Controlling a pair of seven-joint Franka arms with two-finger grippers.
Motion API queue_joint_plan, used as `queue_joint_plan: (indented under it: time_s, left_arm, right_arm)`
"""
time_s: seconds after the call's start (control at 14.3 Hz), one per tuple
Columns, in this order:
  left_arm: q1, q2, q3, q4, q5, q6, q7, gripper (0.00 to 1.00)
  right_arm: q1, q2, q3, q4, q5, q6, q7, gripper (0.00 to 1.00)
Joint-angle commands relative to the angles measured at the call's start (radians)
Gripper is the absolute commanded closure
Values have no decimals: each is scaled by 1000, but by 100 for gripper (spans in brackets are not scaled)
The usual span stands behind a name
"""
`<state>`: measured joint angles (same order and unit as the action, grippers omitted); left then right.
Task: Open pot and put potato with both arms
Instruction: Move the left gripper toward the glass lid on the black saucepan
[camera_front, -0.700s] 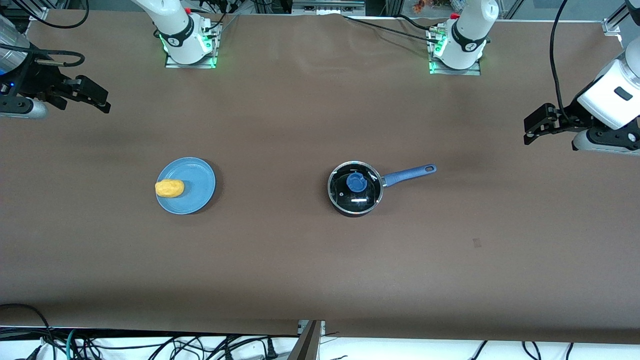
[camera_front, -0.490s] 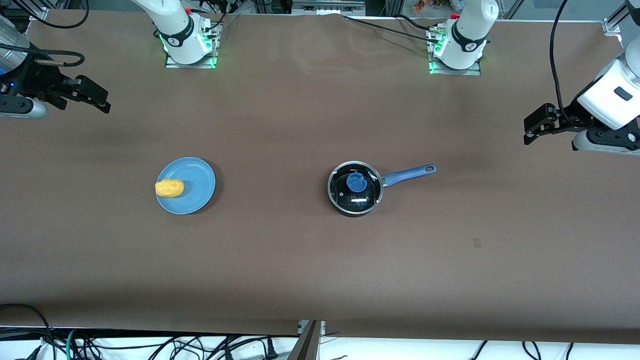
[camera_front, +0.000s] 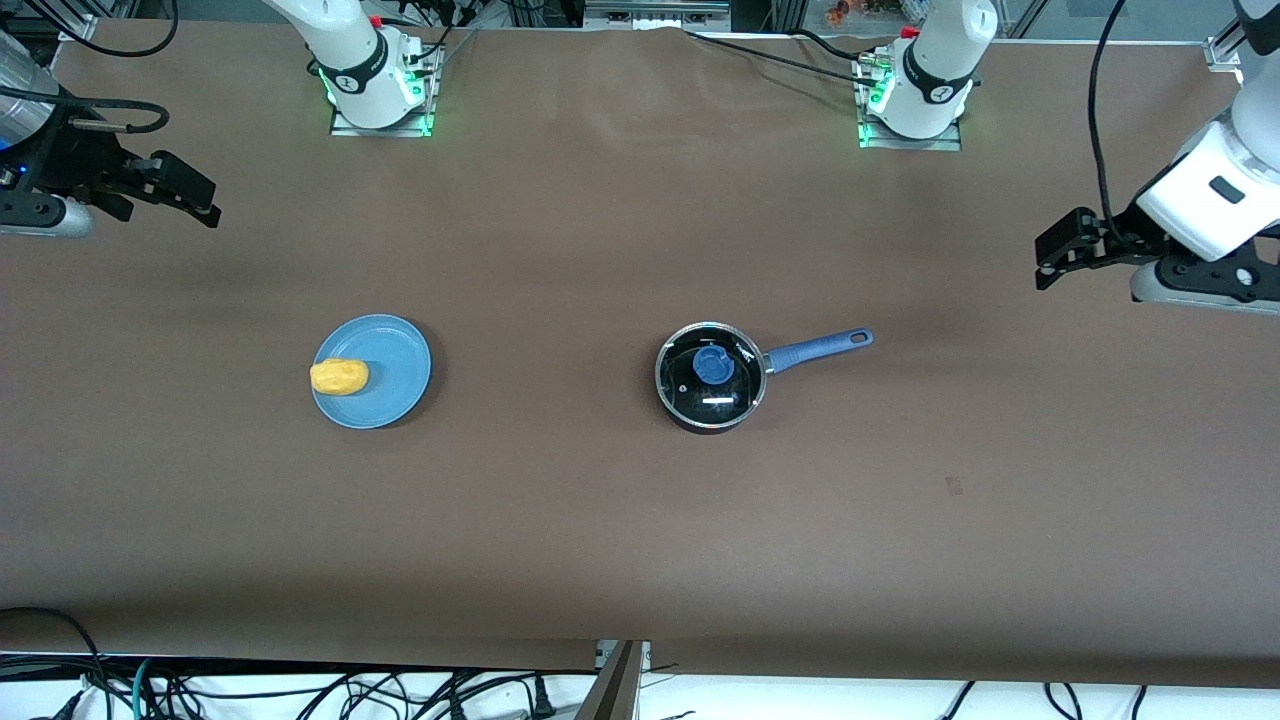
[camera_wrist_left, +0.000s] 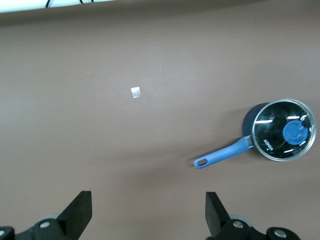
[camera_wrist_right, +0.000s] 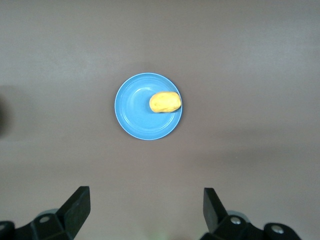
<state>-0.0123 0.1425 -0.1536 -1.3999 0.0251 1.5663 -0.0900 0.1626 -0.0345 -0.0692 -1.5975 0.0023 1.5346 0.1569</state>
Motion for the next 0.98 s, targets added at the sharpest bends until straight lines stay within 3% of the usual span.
queue_joint_plan:
  time_s: [0.0, 0.35, 0.91]
  left_arm:
    - [-93, 41, 2, 38, -16, -18, -210, 0]
    - [-219, 103, 2, 38, -11, 0, -387, 0]
    - [-368, 276, 2, 33, 36, 223, -729, 1]
  right_arm:
    - [3, 7, 0, 19, -18, 12, -68, 0]
    - [3, 7, -1, 19, -18, 6, -76, 0]
    - [0, 5, -9, 18, -11, -5, -69, 0]
